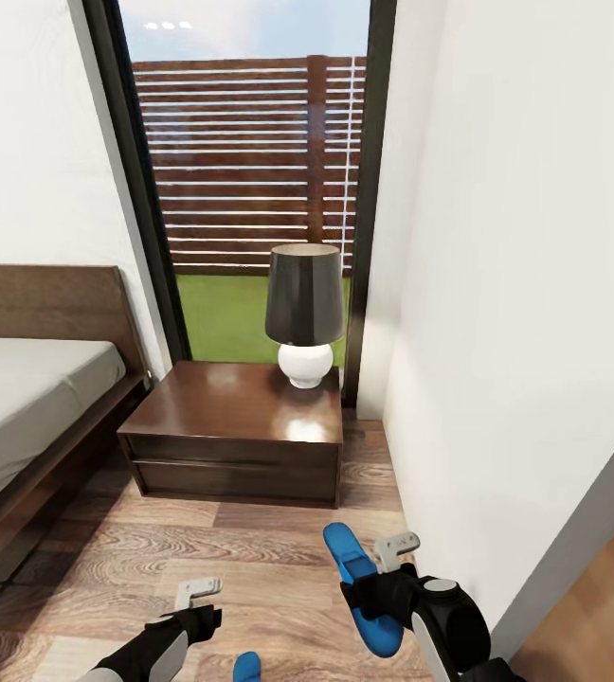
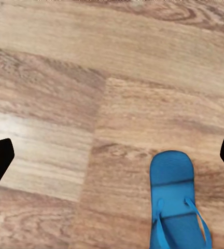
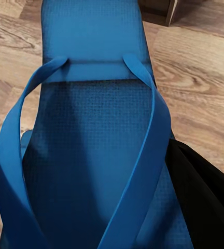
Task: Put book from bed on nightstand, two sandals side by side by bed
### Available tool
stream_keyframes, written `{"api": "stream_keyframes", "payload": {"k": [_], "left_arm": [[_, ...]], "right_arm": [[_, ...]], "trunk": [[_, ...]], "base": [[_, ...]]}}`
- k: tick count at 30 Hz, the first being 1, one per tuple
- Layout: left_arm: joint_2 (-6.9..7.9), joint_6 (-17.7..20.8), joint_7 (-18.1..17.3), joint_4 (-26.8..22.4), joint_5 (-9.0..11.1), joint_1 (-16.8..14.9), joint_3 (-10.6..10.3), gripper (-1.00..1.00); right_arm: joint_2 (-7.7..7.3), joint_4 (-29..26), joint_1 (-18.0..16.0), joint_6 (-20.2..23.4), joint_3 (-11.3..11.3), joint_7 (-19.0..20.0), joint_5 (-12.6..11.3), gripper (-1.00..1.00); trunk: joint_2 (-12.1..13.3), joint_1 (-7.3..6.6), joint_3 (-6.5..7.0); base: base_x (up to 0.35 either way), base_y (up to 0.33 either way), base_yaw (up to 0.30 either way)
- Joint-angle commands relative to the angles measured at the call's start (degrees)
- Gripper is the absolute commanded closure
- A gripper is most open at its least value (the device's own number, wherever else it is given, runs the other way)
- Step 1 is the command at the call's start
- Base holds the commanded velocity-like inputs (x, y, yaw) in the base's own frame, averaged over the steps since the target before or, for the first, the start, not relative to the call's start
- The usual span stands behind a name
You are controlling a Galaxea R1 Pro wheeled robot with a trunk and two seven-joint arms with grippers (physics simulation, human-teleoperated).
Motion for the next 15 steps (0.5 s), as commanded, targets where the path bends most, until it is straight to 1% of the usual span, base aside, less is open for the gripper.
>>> {"api": "stream_keyframes", "payload": {"k": [1, 5, 8, 13, 15], "left_arm": [[0.02, 0.2, 0.4, -0.1, 0.5, 0.0, -0.5, -1.00], [0.02, 0.0, 0.5, -0.1, 0.5, 0.0, -0.6, -1.00], [0.01, -0.2, 0.5, -0.1, 0.5, 0.0, -0.6, -1.00], [-0.01, -0.3, 0.6, -0.3, 0.4, 0.0, -0.7, -1.00], [-0.10, -0.3, 0.6, -0.3, 0.4, 0.1, -0.8, -1.00]], "right_arm": [[0.00, -0.1, 0.0, 0.2, 0.0, 0.2, 0.0, 1.00], [-0.02, -0.2, 0.0, 0.2, -0.1, 0.2, 0.0, 1.00], [0.00, -0.3, 0.0, 0.2, -0.6, 0.2, 0.0, 1.00], [-0.03, -0.4, 0.0, 0.4, -1.8, 0.2, 0.0, 1.00], [-0.07, -0.4, 0.0, 0.9, -2.6, 0.2, 0.0, 1.00]], "trunk": [[0.0, 0.01, -0.27], [-0.1, 0.12, -1.16], [-0.1, 0.19, -1.83], [-0.1, 0.19, -1.83], [-0.1, 0.19, -1.83]], "base": [[0.000, 0.000, 0.000], [0.000, 0.000, 0.000], [0.000, 0.000, 0.000], [0.000, 0.000, 0.000], [0.000, 0.000, 0.000]]}}
